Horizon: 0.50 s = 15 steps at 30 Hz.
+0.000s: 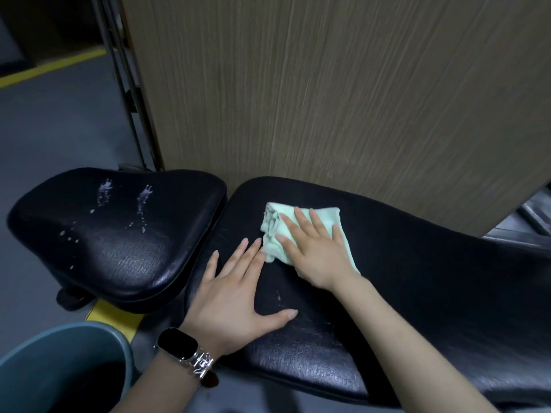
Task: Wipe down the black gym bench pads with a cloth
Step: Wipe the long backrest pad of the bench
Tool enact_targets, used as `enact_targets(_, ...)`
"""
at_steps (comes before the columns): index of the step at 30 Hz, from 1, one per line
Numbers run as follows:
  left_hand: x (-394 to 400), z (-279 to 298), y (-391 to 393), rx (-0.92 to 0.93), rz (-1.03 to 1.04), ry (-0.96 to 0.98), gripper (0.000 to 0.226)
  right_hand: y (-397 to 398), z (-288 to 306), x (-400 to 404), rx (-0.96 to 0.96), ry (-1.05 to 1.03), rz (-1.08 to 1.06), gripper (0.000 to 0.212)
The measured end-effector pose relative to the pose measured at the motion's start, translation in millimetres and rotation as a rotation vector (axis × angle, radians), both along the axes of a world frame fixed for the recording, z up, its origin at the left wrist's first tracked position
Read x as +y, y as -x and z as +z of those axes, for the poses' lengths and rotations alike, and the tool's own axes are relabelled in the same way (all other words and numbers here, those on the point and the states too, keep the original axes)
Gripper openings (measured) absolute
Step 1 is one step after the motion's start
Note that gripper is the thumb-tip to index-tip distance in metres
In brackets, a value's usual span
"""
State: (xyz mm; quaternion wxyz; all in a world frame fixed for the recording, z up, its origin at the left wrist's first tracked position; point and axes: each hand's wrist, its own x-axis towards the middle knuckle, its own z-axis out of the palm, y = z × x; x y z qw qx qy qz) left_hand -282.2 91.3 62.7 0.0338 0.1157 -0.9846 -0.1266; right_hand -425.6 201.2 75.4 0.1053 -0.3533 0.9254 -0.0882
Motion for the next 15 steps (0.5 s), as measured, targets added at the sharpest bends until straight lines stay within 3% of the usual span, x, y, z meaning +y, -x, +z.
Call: enact_targets(15,-4,-5,0,0.011,-0.002,-0.019,0.110,52,-2,-67,0.016,-0.014,-0.081,0.055)
